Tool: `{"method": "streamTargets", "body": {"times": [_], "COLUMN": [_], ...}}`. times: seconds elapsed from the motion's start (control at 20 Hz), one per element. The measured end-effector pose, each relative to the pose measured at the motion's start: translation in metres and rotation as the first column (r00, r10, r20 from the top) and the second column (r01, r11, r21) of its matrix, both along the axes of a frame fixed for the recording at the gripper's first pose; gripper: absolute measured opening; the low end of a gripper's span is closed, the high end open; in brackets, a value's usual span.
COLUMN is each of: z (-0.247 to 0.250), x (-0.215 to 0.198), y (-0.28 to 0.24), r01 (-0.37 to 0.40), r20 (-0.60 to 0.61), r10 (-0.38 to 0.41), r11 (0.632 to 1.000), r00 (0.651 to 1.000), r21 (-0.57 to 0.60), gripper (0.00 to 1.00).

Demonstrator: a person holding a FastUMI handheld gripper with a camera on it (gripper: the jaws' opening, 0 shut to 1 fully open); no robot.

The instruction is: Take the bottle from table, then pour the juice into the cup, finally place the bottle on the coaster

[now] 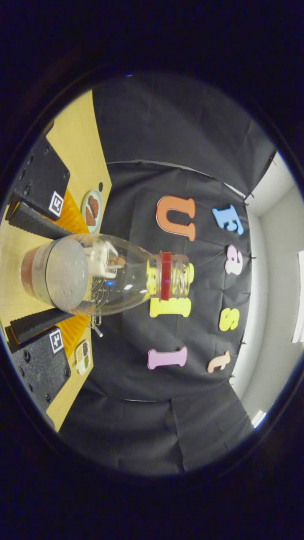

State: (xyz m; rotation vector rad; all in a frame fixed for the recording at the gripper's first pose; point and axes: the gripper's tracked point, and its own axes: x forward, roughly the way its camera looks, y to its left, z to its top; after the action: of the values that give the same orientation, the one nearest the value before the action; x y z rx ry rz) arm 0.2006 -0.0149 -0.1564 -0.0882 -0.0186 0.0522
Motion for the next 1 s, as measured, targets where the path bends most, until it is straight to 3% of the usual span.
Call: {"method": "streamTargets", "body": {"times": [0.6, 1.0], "z": [-0.072, -0.119], "x": [0.087, 0.105], "y": [-0.018, -0.026], "r01": [0.019, 0.059], "r20": [-0.113, -0.165], "r10": [-0.011, -0.045], "r11": [0.997, 0.995], "r00": [0.994, 0.985], "r21": [0.076, 0.080], "gripper": [0.82, 0.84]}}
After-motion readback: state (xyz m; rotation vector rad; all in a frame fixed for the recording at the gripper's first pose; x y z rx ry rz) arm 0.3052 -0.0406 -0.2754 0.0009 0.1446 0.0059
